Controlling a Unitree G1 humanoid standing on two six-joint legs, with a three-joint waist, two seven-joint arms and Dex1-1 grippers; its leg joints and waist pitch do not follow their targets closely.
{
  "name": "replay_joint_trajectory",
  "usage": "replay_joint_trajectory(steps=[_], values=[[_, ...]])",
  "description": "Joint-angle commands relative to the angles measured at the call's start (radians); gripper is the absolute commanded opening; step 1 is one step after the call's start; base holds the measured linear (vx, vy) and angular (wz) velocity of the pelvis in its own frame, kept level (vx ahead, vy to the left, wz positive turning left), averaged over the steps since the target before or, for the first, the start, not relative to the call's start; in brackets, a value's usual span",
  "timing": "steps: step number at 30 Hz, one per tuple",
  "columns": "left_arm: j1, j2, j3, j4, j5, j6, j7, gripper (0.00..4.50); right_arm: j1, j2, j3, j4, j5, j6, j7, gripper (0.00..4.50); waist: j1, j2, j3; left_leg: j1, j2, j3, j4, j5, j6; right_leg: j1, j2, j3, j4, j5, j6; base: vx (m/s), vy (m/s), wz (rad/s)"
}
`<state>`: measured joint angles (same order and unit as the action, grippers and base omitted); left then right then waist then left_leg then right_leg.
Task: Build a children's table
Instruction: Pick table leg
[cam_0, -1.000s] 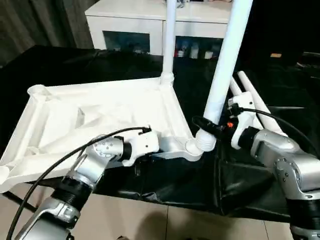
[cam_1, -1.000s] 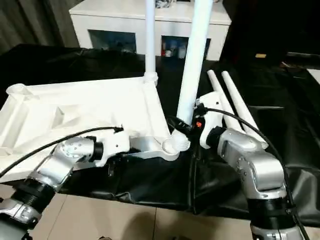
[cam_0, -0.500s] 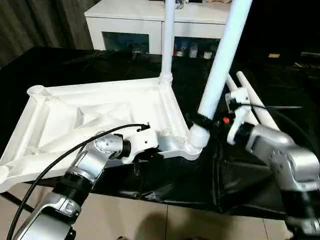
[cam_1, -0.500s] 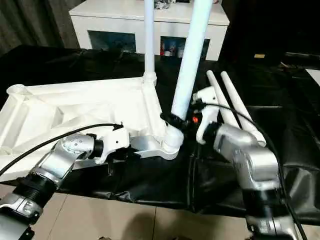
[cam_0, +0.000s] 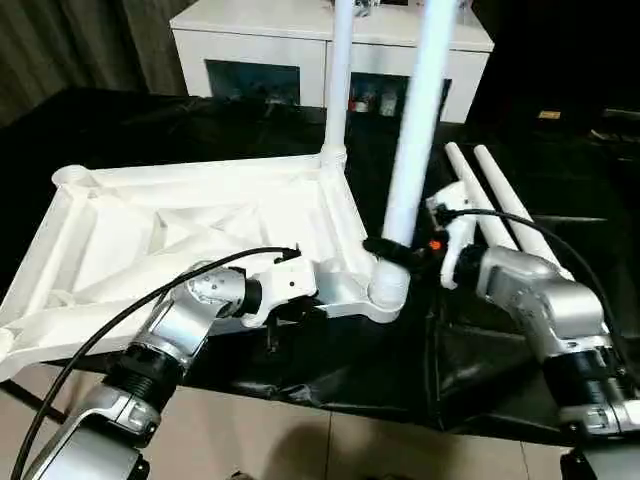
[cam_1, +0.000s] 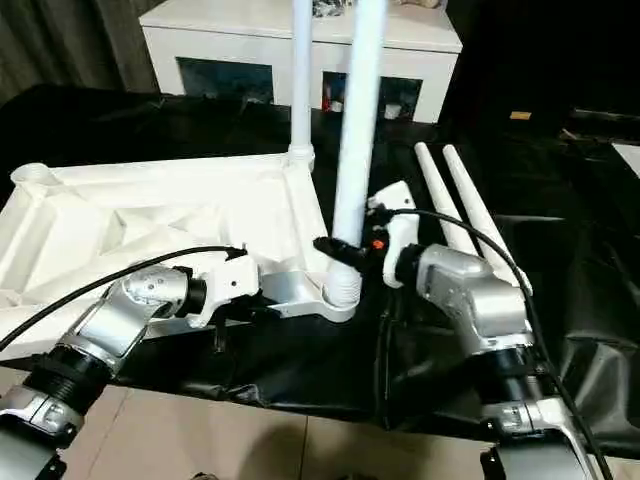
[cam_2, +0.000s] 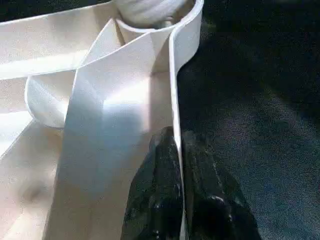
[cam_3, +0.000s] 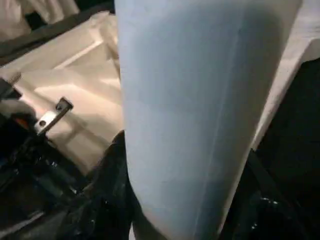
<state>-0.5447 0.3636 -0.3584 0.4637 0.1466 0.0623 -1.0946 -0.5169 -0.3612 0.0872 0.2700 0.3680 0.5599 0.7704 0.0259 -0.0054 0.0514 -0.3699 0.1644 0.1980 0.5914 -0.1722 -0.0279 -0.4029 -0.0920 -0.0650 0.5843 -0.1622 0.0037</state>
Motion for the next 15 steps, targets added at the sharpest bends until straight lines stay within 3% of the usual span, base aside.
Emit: replay_joint_trajectory(steps=[1,9,15], values=[[0.022,0.002,-0.017,0.012,-0.003,-0.002,0.005,0.00,-0.026,-0.003,0.000,0.027,-0.025,-0.020,-0.002,1.84,0.001,-0.022,-0.060,0.014,0.064,-0.030,-0.074,-0.303,0.011,0.030,-0.065,0.046,-0.074,-0.398,-0.181,0.000,0.000,0.00],[0.020,0.004,-0.015,0.014,0.002,-0.001,0.014,0.00,-0.033,-0.004,-0.005,0.077,-0.033,-0.050,0.010,1.84,0.001,-0.021,-0.057,0.017,0.064,-0.033,-0.076,-0.334,0.001,0.029,-0.066,0.045,-0.080,-0.451,-0.164,0.000,0.000,0.00],[0.022,-0.002,-0.003,0.017,0.000,-0.001,0.039,0.00,0.058,0.022,-0.066,0.036,0.004,-0.077,-0.017,1.84,0.003,-0.020,-0.057,0.018,0.064,-0.031,-0.077,-0.346,0.002,0.026,-0.065,0.047,-0.083,-0.439,-0.165,0.000,0.000,0.00]])
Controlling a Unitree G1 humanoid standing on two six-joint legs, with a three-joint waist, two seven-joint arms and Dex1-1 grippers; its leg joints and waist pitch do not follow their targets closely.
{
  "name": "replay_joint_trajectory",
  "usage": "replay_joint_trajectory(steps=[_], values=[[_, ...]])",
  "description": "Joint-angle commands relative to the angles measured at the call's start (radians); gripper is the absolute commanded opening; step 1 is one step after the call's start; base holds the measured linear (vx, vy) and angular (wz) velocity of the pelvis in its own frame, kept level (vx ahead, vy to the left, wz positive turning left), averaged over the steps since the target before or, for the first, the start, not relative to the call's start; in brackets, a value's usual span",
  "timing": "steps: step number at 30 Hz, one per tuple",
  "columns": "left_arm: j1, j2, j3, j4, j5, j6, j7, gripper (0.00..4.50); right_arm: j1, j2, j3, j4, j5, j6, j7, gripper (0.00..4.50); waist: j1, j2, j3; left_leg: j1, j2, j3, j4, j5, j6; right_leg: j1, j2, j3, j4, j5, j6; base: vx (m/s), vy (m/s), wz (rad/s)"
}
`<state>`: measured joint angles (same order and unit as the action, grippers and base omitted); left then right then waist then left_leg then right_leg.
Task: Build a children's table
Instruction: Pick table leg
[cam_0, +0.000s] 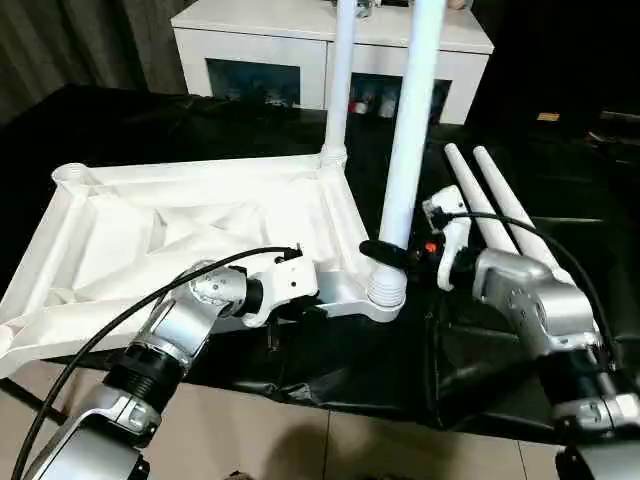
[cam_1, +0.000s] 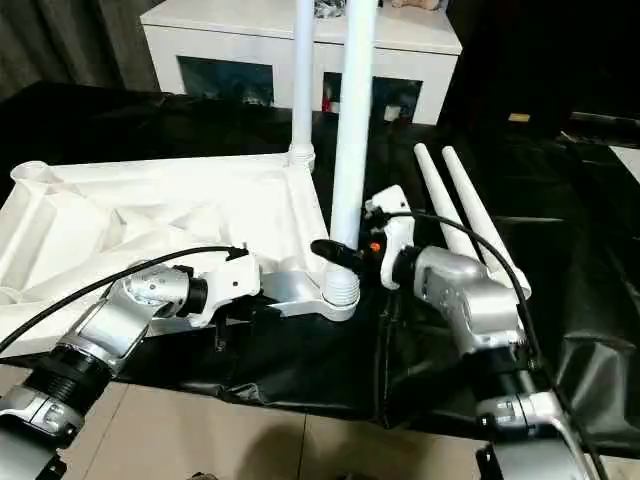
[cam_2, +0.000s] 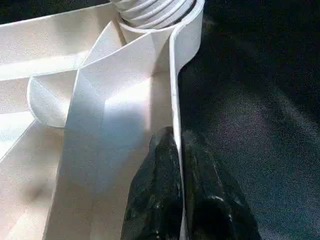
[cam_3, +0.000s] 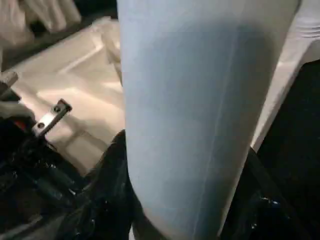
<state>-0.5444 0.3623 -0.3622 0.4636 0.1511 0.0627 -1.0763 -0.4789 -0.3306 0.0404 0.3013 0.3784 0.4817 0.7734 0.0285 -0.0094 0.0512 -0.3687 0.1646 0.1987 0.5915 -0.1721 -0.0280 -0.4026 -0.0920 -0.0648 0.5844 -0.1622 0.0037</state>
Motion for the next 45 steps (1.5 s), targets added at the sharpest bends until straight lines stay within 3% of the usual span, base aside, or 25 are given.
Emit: replay_joint_trajectory(steps=[1,4,5,6,7,9,11,15,16,17,20,27,29,30,31,32,33,35,39,45], values=[[0.022,-0.001,0.002,0.018,-0.006,-0.001,0.022,0.00,0.051,0.002,-0.032,0.002,-0.003,-0.020,-0.032,1.84,0.001,-0.012,-0.059,0.017,0.064,-0.034,-0.078,-0.346,-0.001,0.028,-0.065,0.045,-0.081,-0.442,-0.161,0.000,0.000,0.00],[0.022,-0.006,0.006,0.018,-0.011,0.003,0.027,0.00,0.096,0.025,-0.059,0.001,0.005,-0.052,-0.061,1.84,-0.001,-0.014,-0.058,0.016,0.064,-0.035,-0.079,-0.360,-0.001,0.027,-0.065,0.044,-0.084,-0.451,-0.161,0.000,0.000,0.00],[0.021,-0.007,0.008,0.019,-0.012,0.003,0.031,0.00,0.113,0.036,-0.074,0.001,0.011,-0.066,-0.075,1.84,-0.001,-0.003,-0.056,0.019,0.063,-0.034,-0.080,-0.378,-0.007,0.022,-0.063,0.045,-0.088,-0.462,-0.159,0.000,0.000,0.00],[0.019,-0.009,0.010,0.022,-0.013,0.004,0.034,0.00,0.128,0.046,-0.087,0.003,0.015,-0.080,-0.089,1.84,-0.003,-0.007,-0.056,0.020,0.063,-0.034,-0.080,-0.386,-0.008,0.021,-0.063,0.045,-0.090,-0.469,-0.156,0.000,0.000,0.00],[0.018,-0.009,0.011,0.023,-0.013,0.004,0.036,0.00,0.142,0.055,-0.096,0.006,0.016,-0.098,-0.102,1.84,0.000,0.000,-0.056,0.022,0.063,-0.038,-0.080,-0.400,-0.013,0.021,-0.065,0.043,-0.090,-0.486,-0.153,0.000,0.000,0.00],[0.017,-0.010,0.011,0.026,-0.014,0.003,0.037,0.00,0.160,0.066,-0.109,0.005,0.019,-0.118,-0.116,1.84,-0.002,-0.005,-0.055,0.021,0.062,-0.038,-0.082,-0.414,-0.013,0.020,-0.063,0.042,-0.093,-0.500,-0.146,0.000,0.000,0.00],[0.013,-0.011,0.012,0.030,-0.014,0.002,0.039,0.00,0.188,0.082,-0.122,-0.011,0.021,-0.132,-0.129,1.84,-0.004,0.003,-0.055,0.022,0.062,-0.041,-0.084,-0.437,-0.019,0.020,-0.062,0.041,-0.094,-0.508,-0.140,0.000,0.000,0.00],[0.005,-0.012,0.014,0.039,-0.011,-0.002,0.045,0.00,0.224,0.080,-0.098,-0.039,-0.014,-0.165,-0.140,1.84,-0.004,0.002,-0.055,0.022,0.063,-0.042,-0.087,-0.455,-0.022,0.019,-0.062,0.040,-0.098,-0.517,-0.133,0.000,0.000,0.00],[0.002,-0.012,0.014,0.042,-0.010,-0.003,0.047,0.00,0.236,0.072,-0.078,-0.050,-0.038,-0.181,-0.140,1.84,-0.004,0.006,-0.054,0.023,0.063,-0.043,-0.088,-0.462,-0.024,0.018,-0.063,0.040,-0.098,-0.518,-0.133,0.000,0.000,0.00],[0.000,-0.011,0.015,0.046,-0.011,-0.005,0.049,0.00,0.251,0.056,-0.039,-0.071,-0.077,-0.205,-0.135,1.84,-0.005,0.005,-0.053,0.023,0.063,-0.043,-0.089,-0.469,-0.026,0.018,-0.061,0.040,-0.099,-0.519,-0.129,0.000,0.000,0.00],[-0.003,-0.013,0.016,0.048,-0.010,-0.006,0.054,0.00,0.263,0.040,-0.004,-0.098,-0.106,-0.216,-0.129,1.84,-0.005,0.000,-0.052,0.025,0.062,-0.042,-0.087,-0.474,-0.021,0.016,-0.064,0.041,-0.103,-0.555,-0.118,0.000,0.000,0.00],[-0.001,-0.010,0.012,0.047,-0.006,-0.012,0.055,0.00,0.230,0.004,0.064,-0.091,-0.150,-0.172,-0.097,1.84,-0.008,-0.008,-0.051,0.021,0.061,-0.045,-0.086,-0.463,-0.010,0.015,-0.065,0.039,-0.103,-0.589,-0.105,0.000,0.000,0.00],[0.001,-0.005,0.014,0.040,-0.008,-0.018,0.050,0.00,0.167,-0.008,0.084,-0.039,-0.150,-0.108,-0.083,1.84,-0.012,-0.010,-0.049,0.024,0.061,-0.046,-0.085,-0.480,-0.013,0.011,-0.064,0.038,-0.105,-0.611,-0.105,0.000,0.000,0.00],[0.001,-0.004,0.014,0.039,-0.008,-0.019,0.049,0.00,0.154,-0.011,0.087,-0.031,-0.148,-0.090,-0.080,1.84,-0.014,-0.008,-0.049,0.024,0.061,-0.047,-0.085,-0.485,-0.015,0.012,-0.065,0.036,-0.106,-0.614,-0.105,0.000,0.000,0.00],[0.002,-0.004,0.014,0.038,-0.008,-0.019,0.048,0.00,0.150,-0.014,0.090,-0.028,-0.149,-0.080,-0.076,1.84,-0.019,-0.015,-0.047,0.025,0.061,-0.046,-0.084,-0.501,-0.019,0.008,-0.064,0.037,-0.111,-0.630,-0.095,0.000,0.000,0.00],[0.002,-0.003,0.014,0.037,-0.008,-0.019,0.048,0.00,0.139,-0.021,0.096,-0.021,-0.146,-0.054,-0.065,1.84,-0.020,-0.013,-0.046,0.025,0.060,-0.049,-0.084,-0.509,-0.021,0.007,-0.065,0.036,-0.111,-0.643,-0.090,0.000,0.000,0.00],[0.002,-0.001,0.016,0.034,-0.009,-0.019,0.047,0.00,0.123,-0.033,0.105,-0.010,-0.136,0.001,-0.042,1.84,-0.026,-0.016,-0.047,0.024,0.059,-0.052,-0.084,-0.518,-0.024,0.010,-0.065,0.033,-0.111,-0.659,-0.084,0.000,0.000,0.00],[0.002,-0.001,0.016,0.034,-0.009,-0.019,0.047,0.00,0.121,-0.035,0.106,-0.007,-0.136,0.004,-0.038,1.84,-0.028,-0.015,-0.047,0.028,0.060,-0.052,-0.083,-0.534,-0.029,0.005,-0.066,0.033,-0.116,-0.675,-0.076,0.000,0.000,0.00],[0.004,0.005,0.015,0.035,-0.006,-0.024,0.051,0.00,0.103,-0.051,0.127,0.036,-0.154,0.008,-0.008,1.84,-0.030,-0.024,-0.048,0.029,0.060,-0.054,-0.081,-0.542,-0.031,0.003,-0.068,0.031,-0.118,-0.688,-0.068,0.000,0.000,0.00],[0.022,0.012,0.018,0.020,-0.006,-0.011,0.065,0.00,0.121,-0.047,0.125,0.026,-0.153,0.016,-0.021,1.84,-0.030,-0.023,-0.046,0.031,0.059,-0.054,-0.080,-0.556,-0.031,-0.002,-0.067,0.030,-0.123,-0.705,-0.061,0.000,0.000,0.00]])
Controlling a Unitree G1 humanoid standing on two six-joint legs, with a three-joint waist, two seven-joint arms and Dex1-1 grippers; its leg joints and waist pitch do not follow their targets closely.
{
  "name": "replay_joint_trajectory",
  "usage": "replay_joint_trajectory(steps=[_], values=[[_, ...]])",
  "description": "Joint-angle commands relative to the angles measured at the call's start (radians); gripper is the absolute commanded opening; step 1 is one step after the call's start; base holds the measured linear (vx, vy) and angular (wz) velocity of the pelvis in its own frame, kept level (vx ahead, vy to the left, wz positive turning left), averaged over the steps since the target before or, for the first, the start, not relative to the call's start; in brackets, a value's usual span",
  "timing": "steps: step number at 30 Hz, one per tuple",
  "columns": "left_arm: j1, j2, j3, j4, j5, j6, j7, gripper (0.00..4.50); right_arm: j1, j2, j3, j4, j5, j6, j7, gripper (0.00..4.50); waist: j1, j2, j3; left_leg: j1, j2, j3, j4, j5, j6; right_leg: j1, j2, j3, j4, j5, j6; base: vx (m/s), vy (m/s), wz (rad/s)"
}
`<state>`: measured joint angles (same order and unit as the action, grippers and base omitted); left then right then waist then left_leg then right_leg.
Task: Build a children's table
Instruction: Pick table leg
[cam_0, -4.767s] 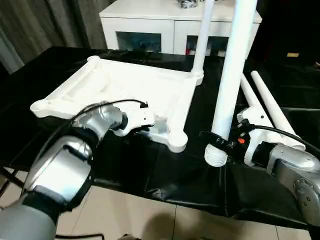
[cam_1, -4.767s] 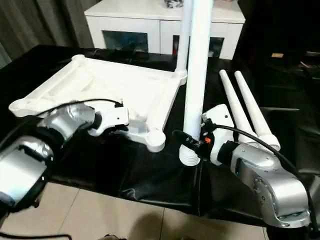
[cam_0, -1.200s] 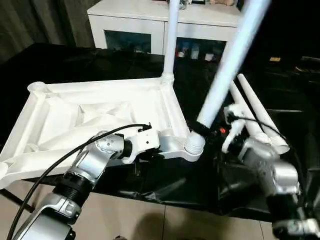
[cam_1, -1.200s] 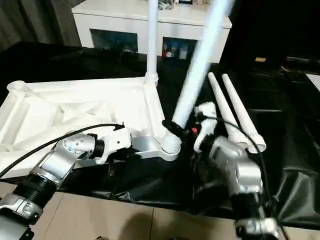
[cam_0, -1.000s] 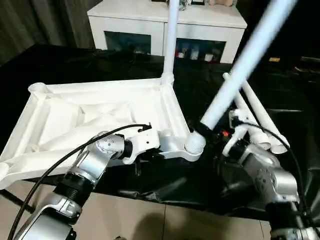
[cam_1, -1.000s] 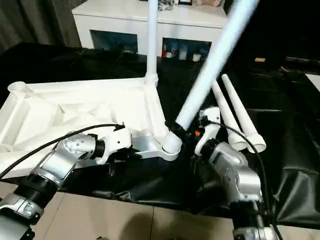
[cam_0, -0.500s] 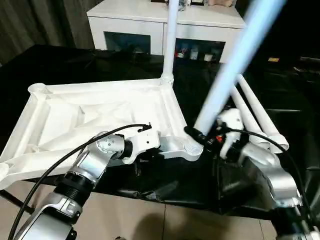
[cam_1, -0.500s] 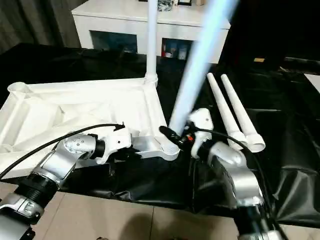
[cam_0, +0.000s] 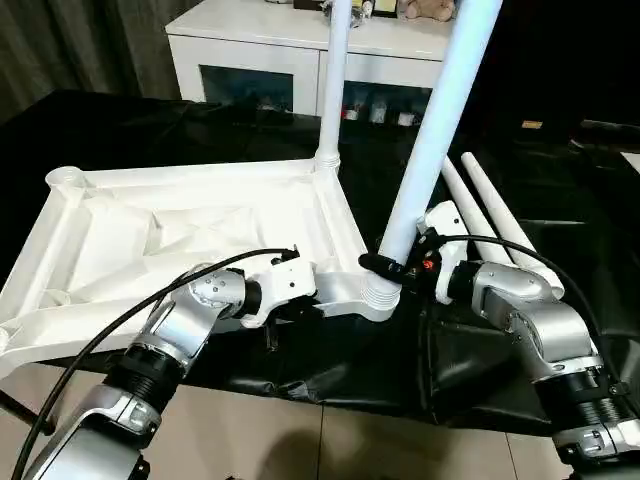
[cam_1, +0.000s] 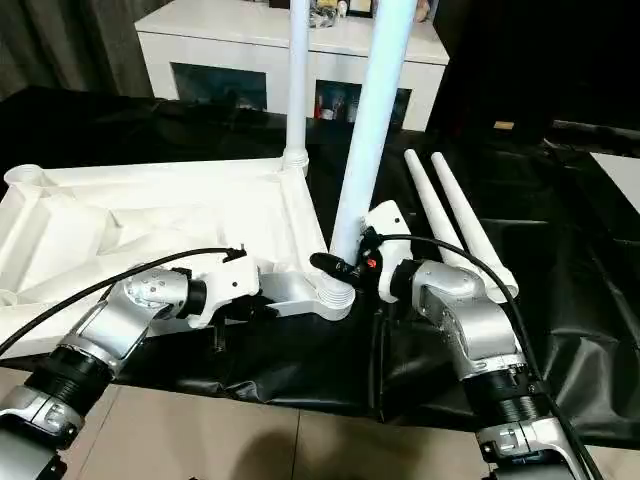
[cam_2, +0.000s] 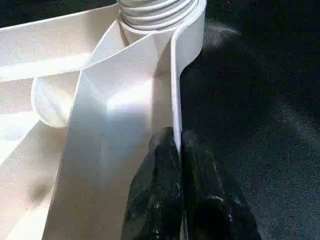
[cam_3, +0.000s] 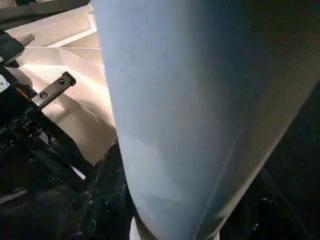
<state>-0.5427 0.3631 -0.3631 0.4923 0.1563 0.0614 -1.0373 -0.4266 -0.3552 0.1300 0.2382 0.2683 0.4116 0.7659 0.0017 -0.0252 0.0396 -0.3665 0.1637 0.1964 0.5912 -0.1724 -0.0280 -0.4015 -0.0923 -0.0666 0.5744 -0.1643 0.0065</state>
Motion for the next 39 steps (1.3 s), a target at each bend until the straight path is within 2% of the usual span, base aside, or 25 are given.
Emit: replay_joint_trajectory(steps=[1,4,6,7,8,9,10,11,12,13,14,15,16,17,18,19,20,21,22,24,28,33,34,38,39], values=[[0.023,0.012,0.023,-0.006,-0.008,-0.003,0.038,0.00,0.073,-0.015,0.034,0.085,-0.047,0.083,-0.028,1.84,-0.003,-0.006,-0.035,0.031,0.059,-0.052,-0.079,-0.562,-0.033,-0.004,-0.067,0.030,-0.115,-0.714,-0.059,0.000,0.000,0.00],[0.012,0.002,0.044,0.022,-0.001,0.035,0.093,0.00,0.064,0.026,0.011,0.117,-0.073,0.052,-0.126,1.84,-0.009,0.001,-0.032,0.035,0.056,-0.056,-0.079,-0.595,-0.041,-0.008,-0.063,0.021,-0.122,-0.731,-0.048,0.000,0.000,0.00],[-0.006,-0.022,0.064,0.059,0.007,0.073,0.162,0.00,0.038,0.079,-0.029,0.178,-0.103,0.026,-0.267,1.84,-0.030,0.010,-0.028,0.033,0.058,-0.071,-0.087,-0.668,-0.064,0.001,-0.059,-0.005,-0.128,-0.744,-0.033,0.000,0.000,0.00],[-0.011,-0.032,0.069,0.066,0.008,0.091,0.181,0.00,0.030,0.095,-0.043,0.197,-0.108,0.022,-0.311,1.84,-0.035,0.018,-0.027,0.039,0.059,-0.078,-0.091,-0.703,-0.070,0.005,-0.057,-0.017,-0.132,-0.737,-0.031,0.000,0.000,0.00],[-0.017,-0.047,0.076,0.074,0.008,0.112,0.205,0.00,0.020,0.110,-0.053,0.220,-0.118,0.017,-0.359,1.84,-0.048,0.032,-0.020,0.040,0.073,-0.092,-0.114,-0.806,-0.090,0.022,-0.046,-0.041,-0.127,-0.666,-0.036,0.000,0.000,0.00],[-0.029,-0.075,0.086,0.088,0.008,0.145,0.249,0.00,0.001,0.135,-0.067,0.260,-0.134,0.006,-0.437,1.84,-0.052,0.038,-0.017,0.028,0.082,-0.097,-0.136,-0.862,-0.101,0.042,-0.038,-0.050,-0.106,-0.600,-0.045,-0.055,0.044,-0.09],[-0.038,-0.099,0.093,0.099,0.009,0.172,0.284,0.00,-0.015,0.154,-0.077,0.293,-0.145,-0.002,-0.496,1.84,-0.023,0.054,0.003,-0.070,0.119,-0.073,-0.263,-1.005,-0.129,0.126,-0.005,-0.054,0.097,-0.366,-0.087,-0.125,0.033,-0.01],[-0.049,-0.129,0.098,0.113,0.009,0.201,0.320,0.00,-0.037,0.179,-0.089,0.328,-0.150,-0.011,-0.556,1.84,0.060,0.039,-0.014,-0.100,0.089,0.004,-0.263,-0.949,-0.082,0.138,0.026,-0.043,0.162,-0.222,-0.054,-0.125,0.033,-0.01],[-0.055,-0.150,0.101,0.119,0.008,0.224,0.343,0.00,-0.053,0.196,-0.101,0.350,-0.145,-0.014,-0.590,1.84,0.069,0.026,-0.029,-0.057,0.083,0.025,-0.244,-0.824,-0.082,0.114,0.012,0.009,0.170,-0.329,-0.048,-0.067,-0.050,0.17],[-0.069,-0.192,0.110,0.131,0.005,0.270,0.392,0.00,-0.084,0.227,-0.122,0.390,-0.136,-0.020,-0.651,1.84,0.026,-0.059,-0.041,0.131,0.022,0.004,0.059,-0.478,-0.109,-0.095,-0.091,0.062,-0.093,-0.967,0.012,0.089,-0.139,-0.02],[-0.080,-0.226,0.119,0.139,0.000,0.298,0.428,0.00,-0.107,0.248,-0.137,0.419,-0.129,-0.027,-0.694,1.84,0.020,-0.027,-0.021,0.094,-0.013,-0.062,0.131,-0.254,-0.047,-0.089,-0.157,0.114,-0.149,-1.111,-0.028,0.089,-0.139,-0.02],[-0.088,-0.254,0.125,0.144,-0.006,0.318,0.453,0.00,-0.127,0.267,-0.155,0.446,-0.118,-0.033,-0.731,1.84,0.057,-0.006,-0.031,-0.046,0.021,-0.115,0.028,-0.095,-0.058,0.081,-0.149,0.094,-0.067,-0.842,-0.075,0.140,-0.020,-0.43],[-0.111,-0.339,0.145,0.155,-0.029,0.361,0.522,0.00,-0.183,0.314,-0.199,0.521,-0.093,-0.058,-0.833,1.84,0.055,0.002,-0.049,-0.015,0.042,-0.103,-0.017,-0.076,-0.077,0.060,-0.099,0.076,-0.038,-0.605,-0.110,0.036,0.078,-0.13],[-0.114,-0.349,0.146,0.156,-0.031,0.365,0.530,0.00,-0.189,0.319,-0.203,0.530,-0.092,-0.061,-0.843,1.84,0.019,-0.001,-0.043,0.032,0.066,-0.094,-0.051,-0.163,-0.086,0.027,-0.033,0.056,-0.004,-0.287,-0.169,0.036,0.078,-0.13],[-0.117,-0.362,0.149,0.157,-0.034,0.371,0.540,0.00,-0.198,0.325,-0.207,0.542,-0.090,-0.066,-0.856,1.84,0.021,0.007,-0.044,0.037,0.064,-0.087,-0.059,-0.209,-0.085,0.033,-0.033,0.055,-0.003,-0.217,-0.200,-0.090,0.017,0.29],[-0.127,-0.388,0.148,0.157,-0.036,0.376,0.560,0.00,-0.219,0.338,-0.221,0.573,-0.084,-0.083,-0.892,1.84,0.019,0.020,-0.042,0.046,0.057,-0.068,-0.067,-0.336,-0.072,0.027,-0.038,0.056,-0.023,-0.236,-0.235,-0.076,0.004,0.20],[-0.139,-0.409,0.148,0.155,-0.035,0.379,0.579,0.00,-0.244,0.345,-0.223,0.613,-0.090,-0.109,-0.919,1.84,0.011,0.019,-0.036,0.035,0.057,-0.066,-0.073,-0.414,-0.070,0.035,-0.049,0.056,-0.037,-0.313,-0.235,-0.076,0.004,0.20],[-0.143,-0.415,0.149,0.155,-0.034,0.380,0.584,0.00,-0.253,0.348,-0.225,0.628,-0.092,-0.119,-0.930,1.84,0.010,0.015,-0.039,0.026,0.058,-0.068,-0.077,-0.419,-0.070,0.043,-0.051,0.054,-0.039,-0.335,-0.221,0.000,0.000,0.00],[-0.145,-0.417,0.149,0.155,-0.034,0.380,0.585,0.00,-0.258,0.349,-0.227,0.637,-0.092,-0.123,-0.936,1.84,0.009,0.016,-0.038,0.028,0.060,-0.070,-0.081,-0.447,-0.074,0.039,-0.054,0.053,-0.048,-0.378,-0.193,0.000,0.000,0.00],[-0.150,-0.409,0.149,0.157,-0.029,0.375,0.582,0.00,-0.274,0.349,-0.229,0.662,-0.097,-0.137,-0.947,1.84,0.008,0.013,-0.040,0.021,0.059,-0.068,-0.085,-0.407,-0.059,0.044,-0.058,0.055,-0.054,-0.345,-0.176,0.000,0.000,0.00],[-0.151,-0.372,0.146,0.151,-0.008,0.378,0.585,0.00,-0.304,0.352,-0.237,0.715,-0.118,-0.163,-0.954,1.84,0.000,0.013,-0.041,0.017,0.058,-0.064,-0.087,-0.381,-0.050,0.045,-0.060,0.055,-0.056,-0.320,-0.184,0.000,0.000,0.00],[-0.142,-0.354,0.130,0.140,0.003,0.380,0.571,0.00,-0.332,0.353,-0.253,0.764,-0.119,-0.217,-0.951,1.84,0.000,0.013,-0.041,0.013,0.058,-0.061,-0.088,-0.368,-0.041,0.046,-0.065,0.056,-0.060,-0.338,-0.184,0.000,0.000,0.00],[-0.140,-0.343,0.119,0.141,0.010,0.362,0.560,0.00,-0.338,0.351,-0.249,0.759,-0.116,-0.245,-0.918,2.39,0.001,0.013,-0.042,0.013,0.058,-0.060,-0.087,-0.360,-0.036,0.046,-0.067,0.055,-0.061,-0.340,-0.183,0.000,0.000,0.00],[-0.137,-0.324,0.101,0.140,0.021,0.335,0.542,0.00,-0.346,0.348,-0.243,0.746,-0.104,-0.281,-0.860,2.62,0.004,0.015,-0.047,0.012,0.061,-0.055,-0.084,-0.296,-0.018,0.052,-0.064,0.055,-0.053,-0.243,-0.213,0.000,0.000,0.00],[-0.137,-0.324,0.101,0.140,0.021,0.335,0.542,0.00,-0.346,0.348,-0.243,0.746,-0.104,-0.281,-0.860,2.62,0.008,0.011,-0.053,0.004,0.063,-0.052,-0.079,-0.227,-0.001,0.060,-0.069,0.056,-0.041,-0.151,-0.231,0.000,0.000,0.00]])
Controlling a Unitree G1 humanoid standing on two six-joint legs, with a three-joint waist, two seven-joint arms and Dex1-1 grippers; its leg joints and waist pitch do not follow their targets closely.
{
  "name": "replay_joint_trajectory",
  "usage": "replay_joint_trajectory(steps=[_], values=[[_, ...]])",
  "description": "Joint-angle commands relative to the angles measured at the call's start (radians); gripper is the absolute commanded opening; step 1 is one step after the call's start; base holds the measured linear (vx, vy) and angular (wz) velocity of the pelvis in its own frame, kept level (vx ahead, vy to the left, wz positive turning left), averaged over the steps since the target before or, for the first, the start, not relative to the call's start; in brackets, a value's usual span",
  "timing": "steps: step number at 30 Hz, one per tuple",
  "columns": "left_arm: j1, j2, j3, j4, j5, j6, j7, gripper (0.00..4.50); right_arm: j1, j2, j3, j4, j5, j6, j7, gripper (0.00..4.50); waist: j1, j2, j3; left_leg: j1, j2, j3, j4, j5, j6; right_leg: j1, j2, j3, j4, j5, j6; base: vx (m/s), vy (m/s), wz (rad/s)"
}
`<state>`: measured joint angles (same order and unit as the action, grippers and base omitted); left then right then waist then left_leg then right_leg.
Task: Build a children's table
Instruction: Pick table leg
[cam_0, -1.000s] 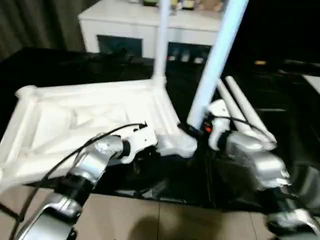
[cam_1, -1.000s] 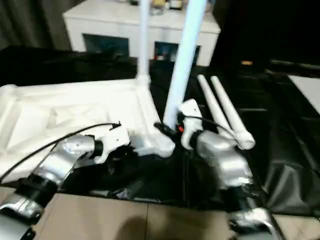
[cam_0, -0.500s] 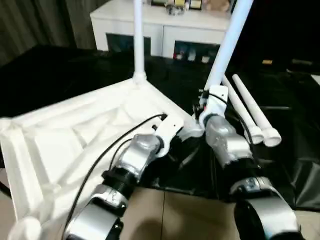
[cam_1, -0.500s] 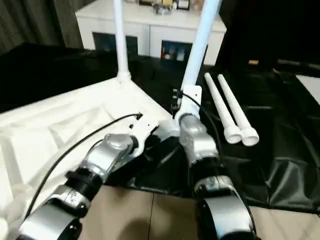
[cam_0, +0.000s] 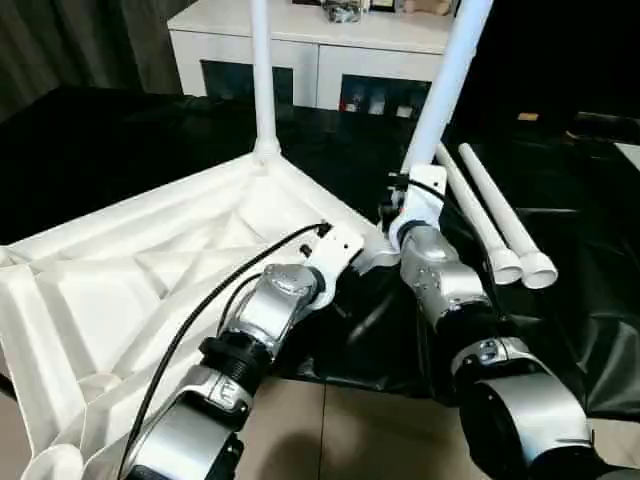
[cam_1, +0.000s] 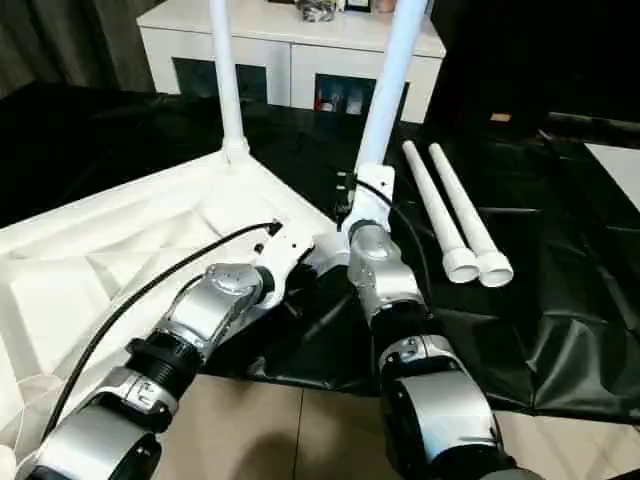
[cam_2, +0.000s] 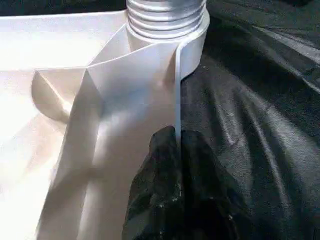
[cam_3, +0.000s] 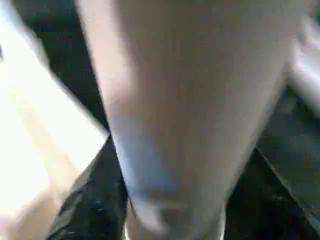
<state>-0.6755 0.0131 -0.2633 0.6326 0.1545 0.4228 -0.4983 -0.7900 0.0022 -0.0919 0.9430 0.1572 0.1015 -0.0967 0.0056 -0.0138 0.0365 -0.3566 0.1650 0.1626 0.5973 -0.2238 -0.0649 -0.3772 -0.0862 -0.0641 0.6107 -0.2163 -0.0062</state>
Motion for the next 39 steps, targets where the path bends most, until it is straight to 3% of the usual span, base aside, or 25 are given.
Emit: replay_joint_trajectory(steps=[1,2,3,4,5,8,10,11,12,13,14,15,16,18,19,23,26,31,32,36,39], values=[[0.000,0.045,-0.014,-0.008,0.029,-0.050,-0.020,0.00,0.021,-0.017,-0.015,0.007,0.015,0.018,0.053,2.74,0.003,-0.001,-0.052,-0.007,0.062,-0.018,-0.082,-0.137,0.047,0.037,-0.071,0.051,-0.071,-0.059,-0.228,0.000,0.000,0.00],[0.000,0.045,-0.014,-0.008,0.029,-0.050,-0.020,0.00,0.021,-0.017,-0.015,0.007,0.015,0.018,0.053,2.94,0.005,0.003,-0.051,-0.007,0.062,-0.011,-0.079,-0.102,0.073,0.036,-0.068,0.049,-0.067,-0.011,-0.246,0.000,0.000,0.00],[0.009,0.085,-0.040,-0.031,0.038,-0.081,-0.072,0.00,0.047,-0.043,0.007,-0.093,0.029,0.036,0.147,2.97,0.009,0.016,-0.055,-0.004,0.064,-0.008,-0.075,-0.069,0.090,0.035,-0.070,0.048,-0.062,0.039,-0.265,0.000,0.000,0.00],[0.015,0.109,-0.051,-0.045,0.041,-0.098,-0.104,0.00,0.075,-0.068,0.027,-0.170,0.037,0.064,0.202,3.00,0.010,0.013,-0.054,-0.004,0.065,-0.006,-0.074,-0.064,0.102,0.035,-0.066,0.047,-0.063,0.064,-0.268,0.000,0.000,0.00],[0.022,0.140,-0.065,-0.062,0.045,-0.119,-0.146,0.00,0.113,-0.102,0.052,-0.270,0.047,0.101,0.272,3.05,0.014,0.009,-0.056,-0.011,0.063,-0.007,-0.070,-0.023,0.126,0.046,-0.063,0.046,-0.054,0.139,-0.270,0.000,0.000,0.00],[0.034,0.183,-0.085,-0.089,0.046,-0.175,-0.207,0.00,0.170,-0.157,0.091,-0.405,0.065,0.162,0.372,3.40,0.019,0.012,-0.064,-0.010,0.063,-0.005,-0.057,0.061,0.179,0.044,-0.065,0.047,-0.037,0.262,-0.291,0.000,0.000,0.00],[0.040,0.195,-0.088,-0.098,0.041,-0.187,-0.229,0.00,0.192,-0.182,0.105,-0.451,0.074,0.181,0.409,3.49,0.021,0.014,-0.066,-0.010,0.064,-0.003,-0.053,0.108,0.197,0.039,-0.064,0.046,-0.030,0.309,-0.314,0.000,0.000,0.00],[0.058,0.236,-0.103,-0.124,0.021,-0.225,-0.306,0.00,0.257,-0.265,0.144,-0.574,0.104,0.231,0.533,3.62,0.025,0.016,-0.061,-0.009,0.063,-0.002,-0.053,0.104,0.208,0.038,-0.060,0.043,-0.036,0.297,-0.323,0.000,0.000,0.00],[0.058,0.236,-0.103,-0.124,0.021,-0.225,-0.306,0.00,0.257,-0.265,0.144,-0.574,0.104,0.231,0.533,3.62,0.035,0.016,-0.061,-0.008,0.072,-0.002,-0.051,0.100,0.215,0.039,-0.065,0.048,-0.031,0.297,-0.314,0.000,0.000,0.00],[0.072,0.270,-0.120,-0.143,0.008,-0.279,-0.373,0.00,0.303,-0.336,0.180,-0.652,0.118,0.250,0.633,3.83,0.033,0.015,-0.060,-0.008,0.070,0.000,-0.052,0.097,0.213,0.037,-0.064,0.048,-0.031,0.291,-0.318,0.000,0.000,0.00],[0.072,0.270,-0.120,-0.143,0.008,-0.279,-0.373,0.00,0.303,-0.336,0.180,-0.652,0.118,0.250,0.633,3.91,0.035,0.016,-0.059,-0.008,0.066,-0.001,-0.052,0.083,0.214,0.039,-0.061,0.045,-0.034,0.274,-0.317,0.000,0.000,0.00],[0.089,0.315,-0.140,-0.170,-0.015,-0.342,-0.466,0.00,0.370,-0.439,0.224,-0.749,0.136,0.273,0.781,4.00,0.035,0.018,-0.058,-0.009,0.071,-0.001,-0.053,0.062,0.205,0.038,-0.066,0.049,-0.034,0.251,-0.315,0.000,0.000,0.00],[0.093,0.325,-0.143,-0.179,-0.025,-0.351,-0.490,0.00,0.391,-0.470,0.234,-0.775,0.142,0.279,0.826,4.12,0.045,0.015,-0.059,-0.006,0.073,-0.002,-0.052,0.041,0.200,0.043,-0.066,0.049,-0.036,0.234,-0.304,0.000,0.000,0.00],[0.098,0.343,-0.143,-0.198,-0.054,-0.342,-0.546,0.00,0.436,-0.541,0.251,-0.824,0.141,0.284,0.917,4.31,0.042,0.017,-0.055,-0.008,0.071,0.001,-0.056,0.010,0.186,0.039,-0.065,0.049,-0.039,0.200,-0.308,0.000,0.000,0.00],[0.098,0.346,-0.142,-0.201,-0.061,-0.344,-0.563,0.00,0.446,-0.558,0.252,-0.838,0.137,0.293,0.935,4.31,0.045,0.015,-0.050,-0.007,0.075,0.001,-0.061,-0.031,0.164,0.037,-0.067,0.049,-0.045,0.130,-0.308,0.000,0.000,0.00],[0.096,0.352,-0.142,-0.201,-0.066,-0.359,-0.586,0.00,0.461,-0.595,0.274,-0.852,0.121,0.295,0.975,4.31,0.043,0.015,-0.048,-0.002,0.075,0.003,-0.065,-0.082,0.120,0.032,-0.066,0.051,-0.052,0.043,-0.303,0.000,0.000,0.00],[0.090,0.350,-0.142,-0.192,-0.066,-0.375,-0.587,0.00,0.447,-0.572,0.262,-0.837,0.129,0.314,0.941,4.31,0.044,0.010,-0.050,-0.001,0.073,0.007,-0.062,-0.071,0.112,0.030,-0.065,0.051,-0.051,0.048,-0.299,0.000,0.000,0.00],[0.102,0.343,-0.139,-0.207,-0.083,-0.375,-0.595,0.00,0.432,-0.487,0.197,-0.823,0.171,0.351,0.854,4.31,0.048,0.010,-0.057,-0.004,0.071,0.009,-0.057,-0.012,0.132,0.030,-0.068,0.051,-0.040,0.112,-0.300,0.000,0.000,0.00],[0.105,0.342,-0.137,-0.209,-0.083,-0.374,-0.596,0.00,0.429,-0.475,0.190,-0.815,0.166,0.351,0.837,4.04,0.048,0.011,-0.057,-0.005,0.071,0.009,-0.057,-0.006,0.133,0.029,-0.066,0.050,-0.039,0.117,-0.300,0.000,0.000,0.00],[0.110,0.338,-0.138,-0.197,-0.071,-0.392,-0.574,0.00,0.418,-0.429,0.156,-0.747,0.134,0.348,0.731,3.78,0.052,0.010,-0.059,-0.003,0.068,0.012,-0.055,0.016,0.128,0.029,-0.065,0.050,-0.037,0.135,-0.301,0.000,0.000,0.00],[0.102,0.340,-0.138,-0.179,-0.049,-0.420,-0.541,0.00,0.428,-0.408,0.151,-0.740,0.111,0.351,0.673,3.78,0.053,0.013,-0.060,-0.003,0.065,0.012,-0.054,0.017,0.118,0.031,-0.063,0.049,-0.037,0.135,-0.290,0.000,0.000,0.00]])
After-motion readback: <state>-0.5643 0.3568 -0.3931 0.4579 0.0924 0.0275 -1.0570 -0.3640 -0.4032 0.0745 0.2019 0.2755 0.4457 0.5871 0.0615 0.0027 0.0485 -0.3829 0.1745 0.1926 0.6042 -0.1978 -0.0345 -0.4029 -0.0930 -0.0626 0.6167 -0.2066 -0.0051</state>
